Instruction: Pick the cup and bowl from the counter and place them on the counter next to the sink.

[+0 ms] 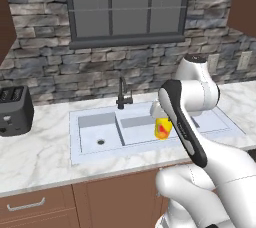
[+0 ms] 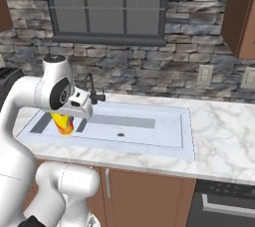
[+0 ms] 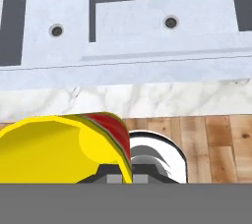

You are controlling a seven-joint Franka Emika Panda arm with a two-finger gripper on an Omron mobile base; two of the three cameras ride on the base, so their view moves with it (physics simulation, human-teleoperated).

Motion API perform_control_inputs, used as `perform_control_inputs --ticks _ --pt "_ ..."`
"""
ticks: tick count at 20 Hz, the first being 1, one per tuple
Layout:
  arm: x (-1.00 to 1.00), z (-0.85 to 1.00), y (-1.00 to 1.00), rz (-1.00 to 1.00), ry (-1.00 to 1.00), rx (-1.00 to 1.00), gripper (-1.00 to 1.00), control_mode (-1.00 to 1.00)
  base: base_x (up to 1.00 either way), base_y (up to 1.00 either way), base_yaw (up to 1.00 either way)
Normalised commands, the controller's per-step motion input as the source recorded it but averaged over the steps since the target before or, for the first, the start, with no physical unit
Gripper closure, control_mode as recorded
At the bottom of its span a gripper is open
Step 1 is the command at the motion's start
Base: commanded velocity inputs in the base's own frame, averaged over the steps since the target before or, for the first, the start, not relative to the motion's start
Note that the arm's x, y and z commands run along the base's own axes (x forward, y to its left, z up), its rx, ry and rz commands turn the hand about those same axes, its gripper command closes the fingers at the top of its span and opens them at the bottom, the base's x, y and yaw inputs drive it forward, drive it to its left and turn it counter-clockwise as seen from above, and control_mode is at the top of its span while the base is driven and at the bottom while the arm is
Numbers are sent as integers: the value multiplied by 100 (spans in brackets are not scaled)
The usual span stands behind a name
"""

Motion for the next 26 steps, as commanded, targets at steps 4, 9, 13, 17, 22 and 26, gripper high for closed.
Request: perform_control_inputs --ticks 4,9,13,17,22,26 --pt "0 0 0 0 0 0 100 100 23 28 0" --pt "0 0 0 0 0 0 100 100 0 0 0" --pt "0 0 0 0 0 0 100 100 0 0 0" --pt "0 0 0 0 0 0 100 100 0 0 0" --pt "0 0 0 0 0 0 100 100 0 0 0" --pt "0 0 0 0 0 0 100 -100 0 0 0"
